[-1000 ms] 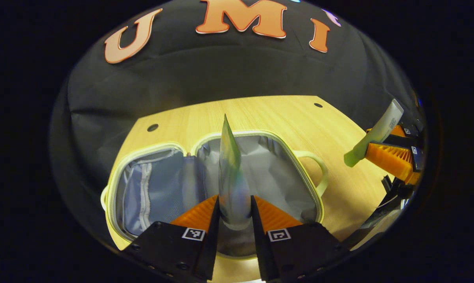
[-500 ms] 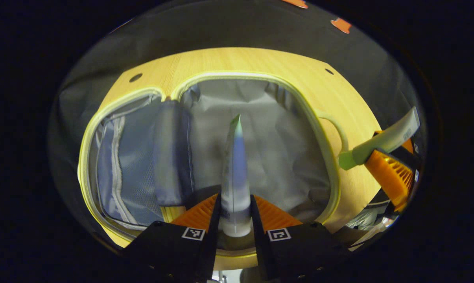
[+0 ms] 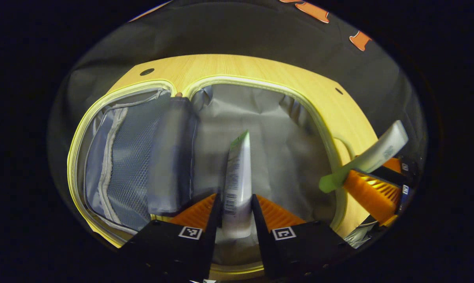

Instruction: First open the suitcase, pack the skin care products into it, and then close the suitcase.

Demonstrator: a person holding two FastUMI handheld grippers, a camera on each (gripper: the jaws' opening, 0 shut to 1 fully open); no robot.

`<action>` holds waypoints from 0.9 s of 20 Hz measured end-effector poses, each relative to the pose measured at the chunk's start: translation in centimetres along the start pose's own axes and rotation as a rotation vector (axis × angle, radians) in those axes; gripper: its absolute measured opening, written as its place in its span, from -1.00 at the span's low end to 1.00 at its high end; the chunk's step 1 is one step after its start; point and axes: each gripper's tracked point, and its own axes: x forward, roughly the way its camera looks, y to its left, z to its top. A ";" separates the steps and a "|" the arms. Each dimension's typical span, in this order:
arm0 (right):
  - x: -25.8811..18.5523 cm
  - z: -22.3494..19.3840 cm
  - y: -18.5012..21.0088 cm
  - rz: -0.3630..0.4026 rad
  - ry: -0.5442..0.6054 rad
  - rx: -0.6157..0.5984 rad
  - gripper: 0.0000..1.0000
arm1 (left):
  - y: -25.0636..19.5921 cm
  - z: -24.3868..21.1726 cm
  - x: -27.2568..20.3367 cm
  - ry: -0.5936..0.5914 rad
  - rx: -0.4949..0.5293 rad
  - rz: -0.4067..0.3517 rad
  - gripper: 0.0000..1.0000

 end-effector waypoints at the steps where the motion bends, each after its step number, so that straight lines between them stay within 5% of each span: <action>1: 0.4 -0.5 0.1 0.004 0.021 0.008 -0.41 | 0.1 0.8 -0.7 -0.056 -0.005 -0.009 0.06; 4: 1.4 -1.5 0.2 0.004 0.074 0.020 -0.41 | 0.8 2.7 -3.4 -0.216 -0.051 -0.043 0.34; 9: 2.1 -2.1 0.2 0.027 0.138 0.085 -0.41 | 5.8 5.7 -10.7 -0.423 -0.037 0.075 0.62; 10: 1.9 -2.1 0.3 0.035 0.159 0.109 -0.41 | 6.9 6.1 -12.3 -0.455 -0.050 0.089 0.82; 18: 2.7 -2.1 -0.2 0.022 0.245 0.228 -0.47 | 19.8 3.8 -19.8 -0.530 -0.257 0.301 0.92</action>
